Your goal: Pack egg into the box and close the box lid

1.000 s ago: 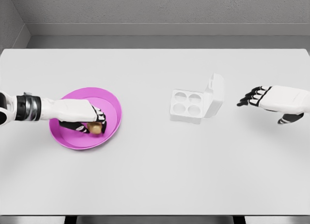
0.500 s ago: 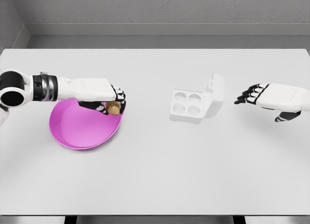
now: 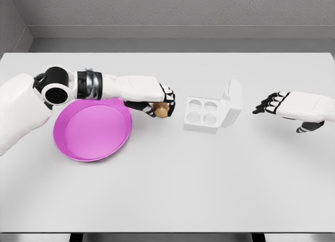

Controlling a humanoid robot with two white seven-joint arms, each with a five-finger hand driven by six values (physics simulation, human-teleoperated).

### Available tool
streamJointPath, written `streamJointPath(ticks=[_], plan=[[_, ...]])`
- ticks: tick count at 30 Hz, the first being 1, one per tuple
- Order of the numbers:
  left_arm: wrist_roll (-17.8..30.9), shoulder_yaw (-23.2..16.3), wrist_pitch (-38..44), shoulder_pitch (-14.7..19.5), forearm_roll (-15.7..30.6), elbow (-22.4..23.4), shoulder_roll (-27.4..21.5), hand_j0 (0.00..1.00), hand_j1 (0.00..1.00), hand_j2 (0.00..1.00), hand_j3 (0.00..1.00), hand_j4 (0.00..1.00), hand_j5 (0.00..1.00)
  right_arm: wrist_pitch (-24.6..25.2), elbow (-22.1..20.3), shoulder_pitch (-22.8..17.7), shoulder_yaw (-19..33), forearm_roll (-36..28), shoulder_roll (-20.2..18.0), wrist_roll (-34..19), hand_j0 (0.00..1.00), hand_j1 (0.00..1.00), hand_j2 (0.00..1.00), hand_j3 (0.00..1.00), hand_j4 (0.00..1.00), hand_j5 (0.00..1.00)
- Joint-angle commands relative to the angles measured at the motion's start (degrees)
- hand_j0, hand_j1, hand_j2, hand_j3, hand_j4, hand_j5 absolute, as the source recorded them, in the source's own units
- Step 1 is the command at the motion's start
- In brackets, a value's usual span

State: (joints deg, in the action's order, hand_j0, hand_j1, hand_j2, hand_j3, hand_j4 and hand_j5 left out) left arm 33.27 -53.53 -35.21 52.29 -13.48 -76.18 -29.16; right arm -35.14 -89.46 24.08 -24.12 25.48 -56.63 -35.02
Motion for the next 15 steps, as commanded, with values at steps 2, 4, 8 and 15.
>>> streamJointPath(ticks=[2, 4, 8, 15], plan=[[0.04, 0.09, 0.21, 0.09, 0.39, 1.38, 2.71, 0.24, 0.24, 0.24, 0.24, 0.24, 0.24, 0.14, -0.01, 0.0, -0.13, -0.25, -0.06, 0.02, 1.0, 1.0, 1.0, 1.0, 1.0, 1.0], [0.04, 0.09, 0.21, 1.32, 0.39, 4.55, 5.43, 0.24, 0.24, 0.24, 0.24, 0.24, 0.24, 0.14, -0.01, 0.0, -0.13, -0.25, -0.06, 0.02, 1.0, 1.0, 1.0, 1.0, 1.0, 1.0], [1.73, 0.09, 0.21, 2.72, 0.12, 15.09, 12.99, 0.24, 0.24, 0.24, 0.24, 0.24, 0.24, 0.14, -0.1, 0.0, -0.13, -0.25, -0.14, 0.02, 1.0, 1.0, 1.0, 1.0, 1.0, 1.0], [1.73, 0.09, 0.21, 2.99, -5.85, 18.96, 18.62, 0.24, 0.24, 0.24, 0.24, 0.24, 0.24, 0.14, -0.18, 0.0, -0.22, -0.25, -0.15, 0.02, 1.0, 1.0, 1.0, 1.0, 1.0, 1.0]])
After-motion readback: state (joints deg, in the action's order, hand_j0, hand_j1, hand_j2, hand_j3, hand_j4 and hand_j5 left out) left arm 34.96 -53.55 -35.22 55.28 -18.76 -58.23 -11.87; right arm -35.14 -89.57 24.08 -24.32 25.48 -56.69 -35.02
